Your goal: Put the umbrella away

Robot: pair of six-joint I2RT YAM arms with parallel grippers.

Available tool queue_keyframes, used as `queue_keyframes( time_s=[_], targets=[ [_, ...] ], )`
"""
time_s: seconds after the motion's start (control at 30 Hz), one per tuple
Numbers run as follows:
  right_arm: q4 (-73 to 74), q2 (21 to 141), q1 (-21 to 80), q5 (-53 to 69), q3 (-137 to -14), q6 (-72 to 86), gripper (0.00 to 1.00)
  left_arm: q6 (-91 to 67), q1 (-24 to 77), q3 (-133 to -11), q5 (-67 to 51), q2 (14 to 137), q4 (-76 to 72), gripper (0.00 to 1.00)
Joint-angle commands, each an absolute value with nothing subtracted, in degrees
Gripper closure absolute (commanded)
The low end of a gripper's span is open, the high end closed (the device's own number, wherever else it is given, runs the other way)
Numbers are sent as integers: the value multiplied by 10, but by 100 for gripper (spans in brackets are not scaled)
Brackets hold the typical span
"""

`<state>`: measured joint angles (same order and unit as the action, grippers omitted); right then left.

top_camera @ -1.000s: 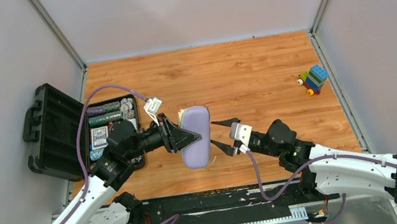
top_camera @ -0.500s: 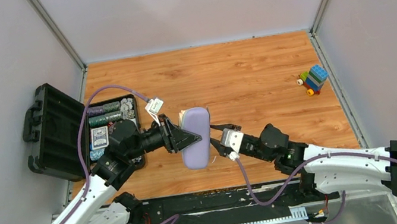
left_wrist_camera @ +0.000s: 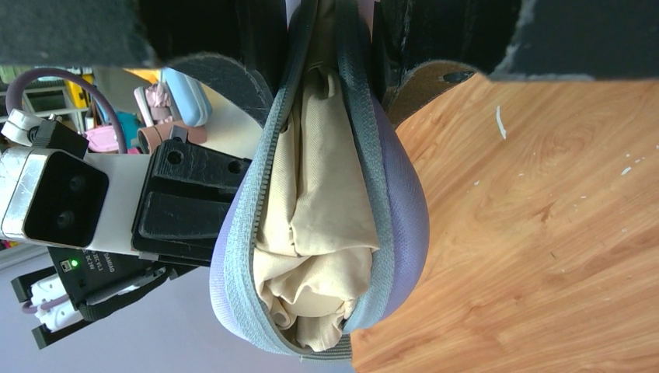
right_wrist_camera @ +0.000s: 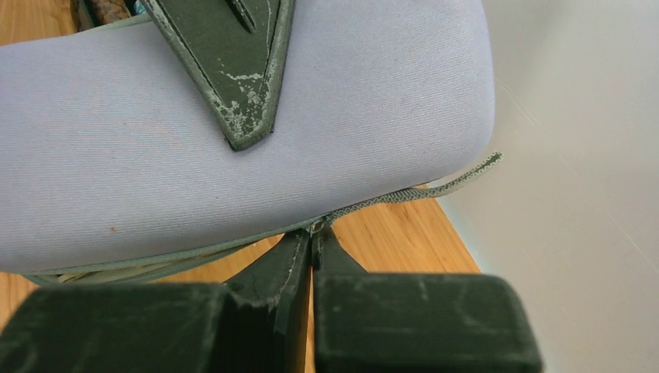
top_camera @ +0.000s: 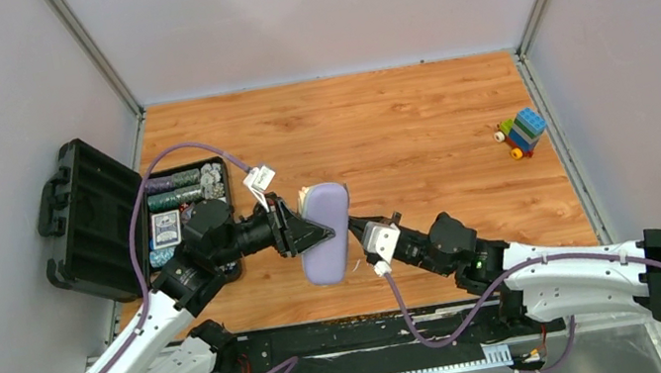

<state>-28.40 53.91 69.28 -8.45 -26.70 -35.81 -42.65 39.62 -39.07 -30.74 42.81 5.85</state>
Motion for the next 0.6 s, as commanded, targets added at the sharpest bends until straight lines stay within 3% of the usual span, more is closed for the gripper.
queue_keyframes(
  time_s=[0.0, 0.57],
  targets=[
    [-316, 526, 699, -92, -287, -375, 100, -411, 396, -416, -292, 418, 61, 100],
    [-288, 568, 789, -10, -239, -420, 100, -431, 376, -452, -104, 442, 20, 100]
  ],
)
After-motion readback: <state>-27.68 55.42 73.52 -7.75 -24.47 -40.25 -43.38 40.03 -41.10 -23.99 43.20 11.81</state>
